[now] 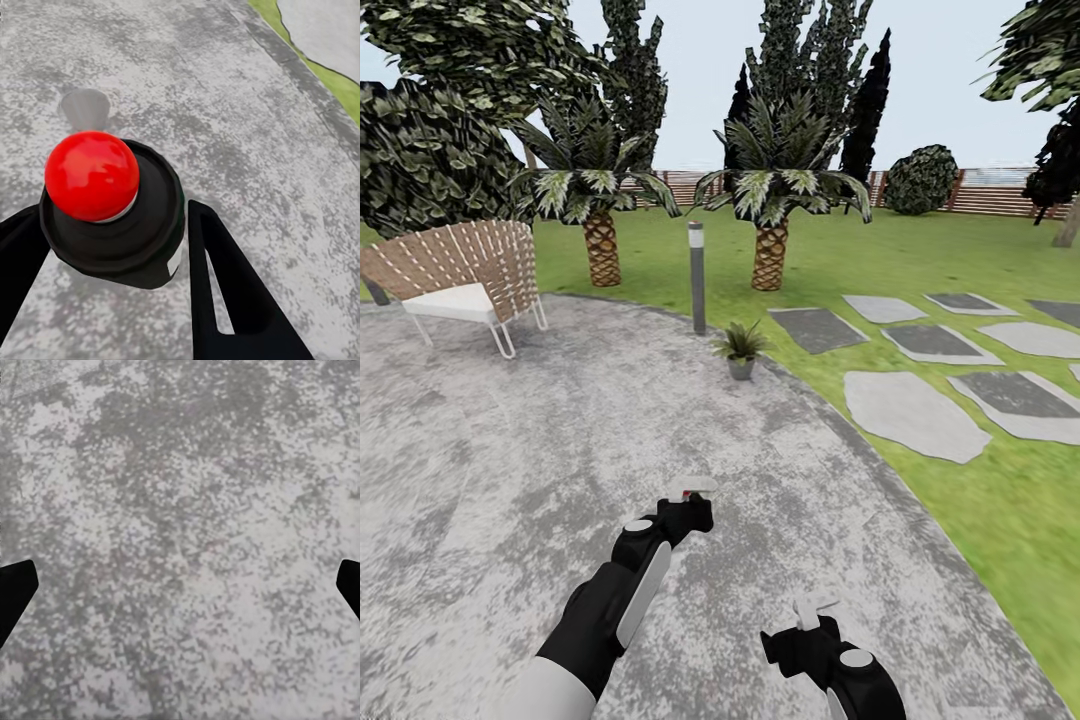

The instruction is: Pick up the pesticide atomizer in the garden and spray insectifuge to fully cover both potted plants in the garden.

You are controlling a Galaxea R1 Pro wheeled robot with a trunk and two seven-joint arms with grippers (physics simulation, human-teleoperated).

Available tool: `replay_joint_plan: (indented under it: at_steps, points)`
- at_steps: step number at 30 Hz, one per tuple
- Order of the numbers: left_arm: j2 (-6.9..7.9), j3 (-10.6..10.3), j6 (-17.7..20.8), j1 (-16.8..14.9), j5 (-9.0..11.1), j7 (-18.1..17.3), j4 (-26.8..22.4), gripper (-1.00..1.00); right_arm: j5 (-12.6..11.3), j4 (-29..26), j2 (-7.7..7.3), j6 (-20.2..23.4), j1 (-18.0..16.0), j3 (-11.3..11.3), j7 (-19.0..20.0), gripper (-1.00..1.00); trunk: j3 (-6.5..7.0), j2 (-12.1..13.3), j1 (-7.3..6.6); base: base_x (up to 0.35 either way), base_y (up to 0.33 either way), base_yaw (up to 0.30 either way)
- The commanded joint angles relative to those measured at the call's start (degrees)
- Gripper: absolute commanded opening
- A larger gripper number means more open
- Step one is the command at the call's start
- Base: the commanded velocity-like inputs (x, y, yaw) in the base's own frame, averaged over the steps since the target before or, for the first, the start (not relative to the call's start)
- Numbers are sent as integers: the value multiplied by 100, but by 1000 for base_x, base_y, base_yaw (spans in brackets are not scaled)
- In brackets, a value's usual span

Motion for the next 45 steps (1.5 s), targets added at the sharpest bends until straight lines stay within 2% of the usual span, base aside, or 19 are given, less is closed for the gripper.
replay_joint_plan:
  at_steps: [1, 13, 16, 20, 26, 45]
  points:
    - [2, -12, 22, -3, 60, 54, -7, -100, -5, -7, 0, 29, -2, 0, -1, 100, -5, -2, -1, 0, 0, 121]
    - [2, -12, 22, -3, 52, 63, -7, -100, -5, -7, 0, 29, -2, 0, -1, 100, -5, -2, -1, 0, 0, 236]
    - [2, -12, 22, -3, 52, 63, -7, -100, -5, -7, 0, 29, -2, 0, -1, 100, 61, 2, -9, 0, 0, 256]
    - [2, -12, 22, -3, 52, 63, -7, -100, -5, -7, 0, 29, -2, 0, -1, 100, 61, 2, -9, 0, 0, 253]
    - [2, -12, 22, -3, 52, 63, -8, -100, -5, -7, 0, 29, -2, 0, -1, 100, 61, 2, -9, 0, 0, 87]
    - [9, -15, 30, -3, 52, 69, -8, -100, -5, -16, -14, 29, -2, -30, -1, 100, 478, 27, -58, 0, 0, 8]
